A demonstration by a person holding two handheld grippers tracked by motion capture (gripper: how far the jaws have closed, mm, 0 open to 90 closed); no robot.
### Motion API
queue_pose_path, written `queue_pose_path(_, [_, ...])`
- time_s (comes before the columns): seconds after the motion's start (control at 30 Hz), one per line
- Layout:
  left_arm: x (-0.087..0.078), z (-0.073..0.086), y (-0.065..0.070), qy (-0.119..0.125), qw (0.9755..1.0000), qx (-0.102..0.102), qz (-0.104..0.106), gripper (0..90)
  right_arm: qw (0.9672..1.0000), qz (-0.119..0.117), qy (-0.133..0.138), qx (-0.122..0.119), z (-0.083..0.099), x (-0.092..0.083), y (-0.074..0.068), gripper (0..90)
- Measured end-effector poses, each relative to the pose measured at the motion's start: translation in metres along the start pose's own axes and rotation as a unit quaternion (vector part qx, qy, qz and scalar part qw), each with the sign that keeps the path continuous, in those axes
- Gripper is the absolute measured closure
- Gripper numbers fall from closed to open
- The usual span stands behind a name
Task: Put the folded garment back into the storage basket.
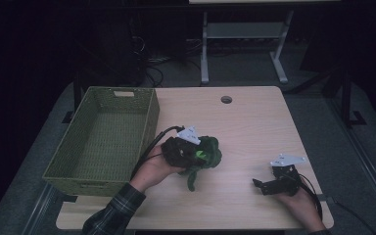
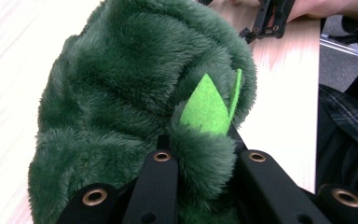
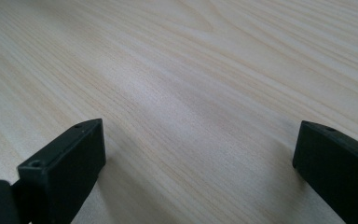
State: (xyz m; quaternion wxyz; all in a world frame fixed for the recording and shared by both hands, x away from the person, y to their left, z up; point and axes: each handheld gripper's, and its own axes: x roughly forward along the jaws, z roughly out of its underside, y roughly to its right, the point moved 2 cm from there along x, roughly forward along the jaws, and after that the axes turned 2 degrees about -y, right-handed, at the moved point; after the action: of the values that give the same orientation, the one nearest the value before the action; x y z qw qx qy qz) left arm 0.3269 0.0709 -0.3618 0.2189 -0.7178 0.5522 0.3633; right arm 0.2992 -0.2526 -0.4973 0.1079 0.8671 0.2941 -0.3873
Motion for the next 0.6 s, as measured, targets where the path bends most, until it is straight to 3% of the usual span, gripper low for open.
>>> queue_pose_path(0.43, [-0.048,-0.014,-0.017,0.007,0.9999,-0.012,0.0,81.5,1.0,0.002,0.0,0.0,0.0,0.0,0.0,2.1])
queue_pose_path(0.6, [-0.073,-0.011,-0.028,0.012,0.9995,-0.023,-0.018,81.4,1.0,0.002,0.0,0.0,0.0,0.0,0.0,2.1])
